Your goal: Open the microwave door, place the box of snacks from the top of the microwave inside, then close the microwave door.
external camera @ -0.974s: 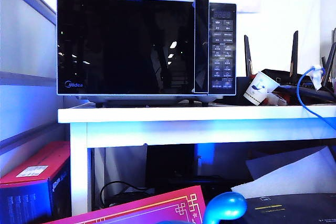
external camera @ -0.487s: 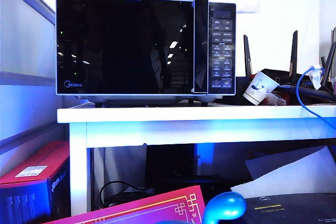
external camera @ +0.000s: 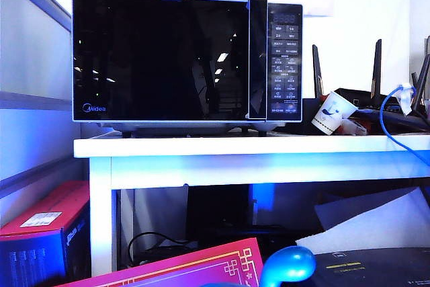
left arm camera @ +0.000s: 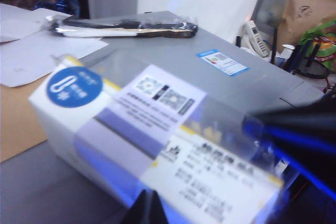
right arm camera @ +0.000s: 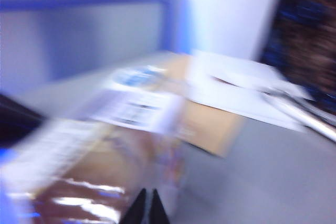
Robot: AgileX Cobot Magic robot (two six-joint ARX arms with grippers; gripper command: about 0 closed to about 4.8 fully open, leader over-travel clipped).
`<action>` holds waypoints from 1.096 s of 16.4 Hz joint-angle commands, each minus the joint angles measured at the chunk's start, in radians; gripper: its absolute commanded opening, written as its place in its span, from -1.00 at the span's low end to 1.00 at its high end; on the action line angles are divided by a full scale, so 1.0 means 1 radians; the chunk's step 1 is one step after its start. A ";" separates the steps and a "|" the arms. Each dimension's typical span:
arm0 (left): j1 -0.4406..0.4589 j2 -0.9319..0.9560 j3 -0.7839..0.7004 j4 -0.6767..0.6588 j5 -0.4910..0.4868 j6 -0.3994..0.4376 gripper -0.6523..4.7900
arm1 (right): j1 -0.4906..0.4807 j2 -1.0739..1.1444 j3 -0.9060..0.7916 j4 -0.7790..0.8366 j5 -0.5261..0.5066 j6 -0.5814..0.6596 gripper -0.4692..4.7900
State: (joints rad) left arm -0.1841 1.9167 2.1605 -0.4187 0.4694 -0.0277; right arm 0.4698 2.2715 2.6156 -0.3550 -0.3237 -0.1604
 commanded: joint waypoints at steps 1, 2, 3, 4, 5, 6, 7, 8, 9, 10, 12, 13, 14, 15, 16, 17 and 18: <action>-0.002 -0.004 0.006 0.015 0.022 -0.007 -0.78 | 0.004 -0.007 0.006 0.009 -0.108 0.008 -0.84; -0.002 -0.004 0.006 0.015 0.049 -0.012 -0.78 | 0.004 -0.007 0.006 0.008 -0.147 0.007 -0.84; -0.002 -0.004 0.005 0.015 0.050 -0.013 -0.78 | 0.004 -0.007 0.006 0.011 -0.155 0.007 -0.84; -0.002 -0.004 0.005 0.015 0.050 -0.014 -0.78 | 0.004 -0.007 0.006 0.019 -0.154 0.007 -0.84; -0.002 -0.004 0.005 0.015 0.051 -0.014 -0.78 | 0.004 -0.007 0.006 0.021 -0.153 0.007 -0.84; -0.002 -0.004 0.005 0.015 0.051 -0.014 -0.78 | 0.004 -0.007 0.006 0.022 -0.153 0.007 -0.84; -0.011 -0.004 0.005 0.024 0.049 -0.014 -0.78 | 0.004 -0.007 0.006 0.026 -0.141 0.005 -0.84; -0.011 -0.004 0.005 0.040 0.047 -0.014 -0.78 | 0.004 -0.007 0.006 0.041 -0.107 0.003 -0.84; -0.013 -0.004 0.005 0.056 0.047 -0.014 -0.78 | 0.004 -0.011 0.007 0.051 -0.093 -0.002 -0.84; -0.013 -0.004 0.005 0.064 0.047 -0.014 -0.78 | 0.004 -0.019 0.007 0.048 -0.093 -0.002 -0.84; -0.013 -0.004 0.005 0.063 0.047 -0.026 -0.78 | 0.003 -0.042 0.007 0.023 -0.078 -0.006 -0.84; -0.013 -0.004 0.005 0.062 0.042 -0.029 -0.78 | 0.004 -0.057 0.007 -0.001 -0.072 -0.025 -0.84; -0.013 -0.004 0.005 0.064 0.040 -0.029 -0.78 | 0.004 -0.069 0.007 -0.014 -0.071 -0.027 -0.84; -0.013 -0.004 0.005 0.066 0.040 -0.029 -0.78 | 0.004 -0.079 0.007 -0.019 -0.071 -0.027 -0.84; -0.013 -0.004 0.005 0.066 0.040 -0.029 -0.78 | 0.004 -0.089 0.007 -0.019 -0.072 -0.027 -0.84; -0.013 -0.004 0.005 0.066 0.040 -0.029 -0.78 | 0.004 -0.095 0.008 -0.030 -0.084 -0.027 -0.84; -0.013 -0.004 0.005 0.066 0.040 -0.030 -0.78 | 0.004 -0.108 0.008 -0.075 -0.123 -0.027 -0.84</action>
State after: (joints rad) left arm -0.1963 1.9171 2.1605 -0.3691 0.5079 -0.0540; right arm 0.4717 2.1818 2.6183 -0.3981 -0.4080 -0.1844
